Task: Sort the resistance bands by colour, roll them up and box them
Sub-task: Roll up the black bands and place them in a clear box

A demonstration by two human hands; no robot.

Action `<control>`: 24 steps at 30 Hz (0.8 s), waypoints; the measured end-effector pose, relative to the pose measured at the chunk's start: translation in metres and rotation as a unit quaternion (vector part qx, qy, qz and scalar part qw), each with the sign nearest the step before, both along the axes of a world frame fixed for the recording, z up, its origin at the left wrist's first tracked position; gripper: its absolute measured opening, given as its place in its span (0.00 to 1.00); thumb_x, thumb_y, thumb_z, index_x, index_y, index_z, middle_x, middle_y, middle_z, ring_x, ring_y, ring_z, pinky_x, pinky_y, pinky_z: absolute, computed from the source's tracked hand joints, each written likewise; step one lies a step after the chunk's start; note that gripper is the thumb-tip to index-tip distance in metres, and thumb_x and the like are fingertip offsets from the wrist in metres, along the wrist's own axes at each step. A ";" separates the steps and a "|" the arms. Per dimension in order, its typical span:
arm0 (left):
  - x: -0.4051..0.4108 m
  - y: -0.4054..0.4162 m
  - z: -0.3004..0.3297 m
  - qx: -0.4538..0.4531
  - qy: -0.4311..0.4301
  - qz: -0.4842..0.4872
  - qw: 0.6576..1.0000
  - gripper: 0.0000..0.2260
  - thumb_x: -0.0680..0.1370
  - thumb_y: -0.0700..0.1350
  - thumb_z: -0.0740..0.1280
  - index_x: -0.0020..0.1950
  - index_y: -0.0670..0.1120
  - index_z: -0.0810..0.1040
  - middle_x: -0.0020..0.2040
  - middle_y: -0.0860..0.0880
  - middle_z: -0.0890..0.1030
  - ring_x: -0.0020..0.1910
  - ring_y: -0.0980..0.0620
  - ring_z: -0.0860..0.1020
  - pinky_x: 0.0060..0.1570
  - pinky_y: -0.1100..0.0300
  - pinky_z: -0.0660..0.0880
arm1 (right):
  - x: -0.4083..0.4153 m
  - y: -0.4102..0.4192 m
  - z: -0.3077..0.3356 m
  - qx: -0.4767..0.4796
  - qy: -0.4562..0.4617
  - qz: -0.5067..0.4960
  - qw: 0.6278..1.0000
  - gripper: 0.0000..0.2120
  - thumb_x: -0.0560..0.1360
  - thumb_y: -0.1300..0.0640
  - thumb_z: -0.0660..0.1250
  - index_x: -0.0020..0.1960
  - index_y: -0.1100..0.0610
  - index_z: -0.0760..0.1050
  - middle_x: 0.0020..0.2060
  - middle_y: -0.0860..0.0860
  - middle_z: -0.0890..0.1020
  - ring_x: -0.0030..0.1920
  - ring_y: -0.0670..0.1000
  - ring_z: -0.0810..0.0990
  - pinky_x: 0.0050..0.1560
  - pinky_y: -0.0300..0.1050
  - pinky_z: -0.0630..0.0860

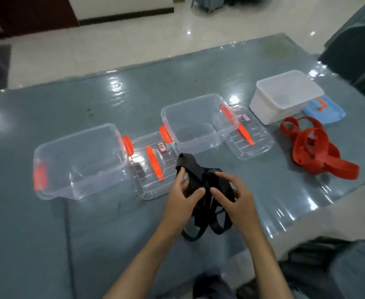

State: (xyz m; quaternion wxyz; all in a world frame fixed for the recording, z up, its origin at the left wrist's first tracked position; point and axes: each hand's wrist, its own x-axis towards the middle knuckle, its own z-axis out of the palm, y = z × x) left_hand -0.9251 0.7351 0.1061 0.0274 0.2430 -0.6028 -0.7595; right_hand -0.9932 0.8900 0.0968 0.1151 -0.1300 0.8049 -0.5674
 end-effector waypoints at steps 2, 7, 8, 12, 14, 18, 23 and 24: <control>-0.024 0.023 0.000 -0.016 -0.014 0.000 1.000 0.32 0.80 0.38 0.71 0.79 0.56 0.62 0.60 0.55 0.86 0.62 0.54 0.83 0.66 0.48 0.78 | -0.030 0.027 0.004 0.006 0.000 0.020 1.000 0.18 0.75 0.56 0.77 0.64 0.46 0.80 0.60 0.43 0.82 0.60 0.46 0.83 0.62 0.55 0.80; -0.083 0.070 -0.020 -0.040 -0.042 0.019 0.998 0.40 0.74 0.45 0.74 0.83 0.49 0.60 0.67 0.46 0.83 0.67 0.47 0.81 0.70 0.41 0.75 | -0.088 0.075 0.001 0.009 0.027 0.040 0.999 0.18 0.75 0.57 0.77 0.63 0.47 0.80 0.59 0.42 0.81 0.62 0.42 0.80 0.62 0.36 0.75; -0.092 0.078 -0.027 -0.043 -0.046 0.021 0.998 0.36 0.77 0.41 0.73 0.82 0.49 0.62 0.66 0.45 0.83 0.66 0.47 0.81 0.69 0.43 0.76 | -0.097 0.081 -0.005 0.014 0.032 0.042 0.999 0.18 0.76 0.57 0.76 0.63 0.47 0.80 0.59 0.42 0.81 0.62 0.42 0.80 0.62 0.35 0.74; -0.111 0.097 -0.071 -0.104 -0.096 -0.017 0.990 0.34 0.80 0.32 0.69 0.81 0.54 0.62 0.63 0.49 0.85 0.63 0.52 0.83 0.64 0.55 0.79 | -0.125 0.099 -0.059 0.089 0.007 0.064 0.994 0.17 0.76 0.57 0.76 0.62 0.47 0.80 0.59 0.41 0.81 0.61 0.39 0.78 0.65 0.39 0.75; -0.109 0.098 -0.100 -0.163 -0.141 -0.045 0.976 0.37 0.79 0.34 0.71 0.83 0.52 0.59 0.69 0.51 0.80 0.69 0.54 0.78 0.69 0.56 0.74 | -0.129 0.107 -0.094 0.142 -0.016 0.086 0.986 0.16 0.77 0.59 0.74 0.62 0.47 0.80 0.59 0.42 0.81 0.59 0.40 0.79 0.65 0.46 0.77; -0.091 0.092 -0.143 -0.296 -0.235 -0.086 0.922 0.27 0.77 0.45 0.74 0.75 0.52 0.70 0.69 0.50 0.80 0.69 0.48 0.77 0.67 0.51 0.75 | -0.123 0.116 -0.136 0.203 -0.020 0.127 0.971 0.18 0.77 0.59 0.72 0.62 0.42 0.76 0.59 0.40 0.80 0.59 0.44 0.80 0.59 0.48 0.80; -0.084 0.096 -0.133 -0.426 -0.256 -0.081 0.864 0.19 0.78 0.55 0.71 0.64 0.47 0.76 0.63 0.48 0.78 0.63 0.44 0.76 0.60 0.48 0.76 | -0.122 0.105 -0.131 0.273 0.073 0.124 0.951 0.15 0.76 0.52 0.74 0.61 0.46 0.79 0.61 0.48 0.72 0.60 0.50 0.74 0.53 0.44 0.77; -0.083 0.094 -0.130 -0.443 -0.255 -0.072 0.857 0.19 0.78 0.56 0.71 0.63 0.47 0.77 0.63 0.48 0.77 0.62 0.45 0.76 0.59 0.49 0.76 | -0.120 0.102 -0.127 0.295 0.104 0.105 0.944 0.13 0.75 0.50 0.75 0.59 0.46 0.80 0.59 0.49 0.72 0.58 0.51 0.73 0.54 0.47 0.77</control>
